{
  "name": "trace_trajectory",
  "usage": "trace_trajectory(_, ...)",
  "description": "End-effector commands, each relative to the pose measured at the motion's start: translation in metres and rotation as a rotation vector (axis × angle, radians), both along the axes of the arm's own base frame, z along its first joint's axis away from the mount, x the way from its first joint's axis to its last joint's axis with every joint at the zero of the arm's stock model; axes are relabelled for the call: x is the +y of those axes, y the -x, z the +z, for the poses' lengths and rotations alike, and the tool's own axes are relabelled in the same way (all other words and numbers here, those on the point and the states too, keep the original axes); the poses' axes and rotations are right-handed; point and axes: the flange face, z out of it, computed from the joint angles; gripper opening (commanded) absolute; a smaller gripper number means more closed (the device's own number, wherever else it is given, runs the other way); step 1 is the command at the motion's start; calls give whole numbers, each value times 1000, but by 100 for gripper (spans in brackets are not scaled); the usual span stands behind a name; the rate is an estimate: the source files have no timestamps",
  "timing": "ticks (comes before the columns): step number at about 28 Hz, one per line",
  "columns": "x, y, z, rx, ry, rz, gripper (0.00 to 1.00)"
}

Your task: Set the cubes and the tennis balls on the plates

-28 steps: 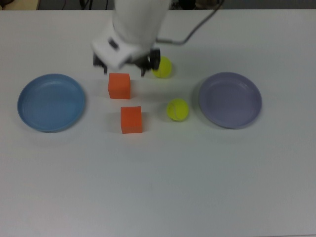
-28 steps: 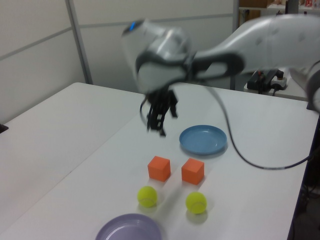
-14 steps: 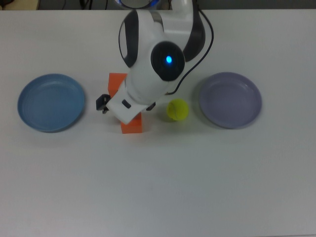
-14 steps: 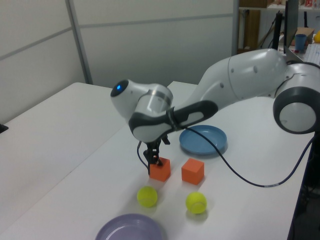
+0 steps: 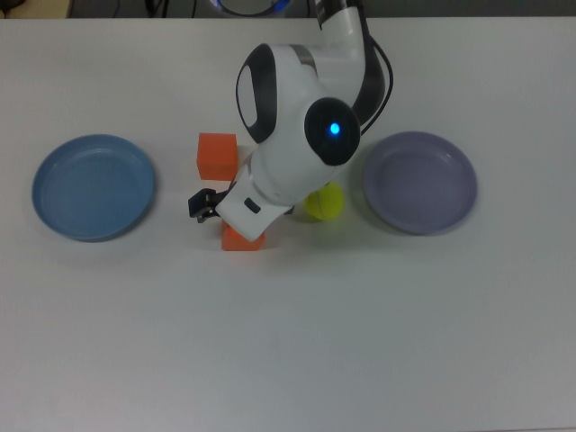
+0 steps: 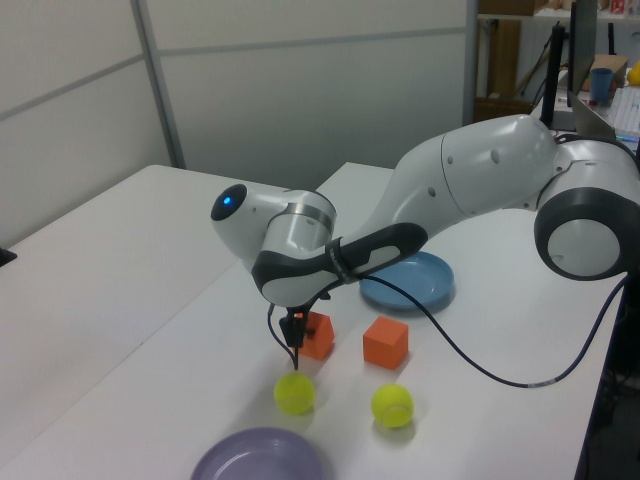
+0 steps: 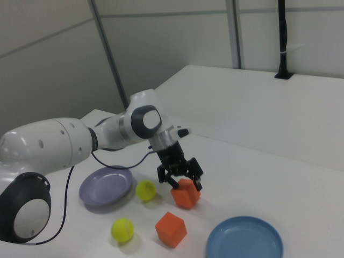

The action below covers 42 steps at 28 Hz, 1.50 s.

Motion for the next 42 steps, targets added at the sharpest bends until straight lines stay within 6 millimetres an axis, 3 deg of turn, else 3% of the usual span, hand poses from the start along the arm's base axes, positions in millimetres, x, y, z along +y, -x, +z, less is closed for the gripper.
trace_trajectory(1, 5, 12, 74, -45, -95, 27, 100)
trace_trajectory(4, 0, 22, 97, -7, -125, 47, 100)
trace_trajectory(7, 1, 25, 100, 3, -123, 42, 100)
trace_trajectory(14, 3, 23, 66, 31, -82, 20, 100)
trace_trajectory(16, 4, 21, 47, 41, -65, 9, 100)
trace_trajectory(22, 9, 16, 25, 33, -54, 10, 100)
trace_trajectory(37, 28, 17, 3, 37, -54, 33, 100)
trace_trajectory(42, 27, 13, -14, 19, -12, 65, 100)
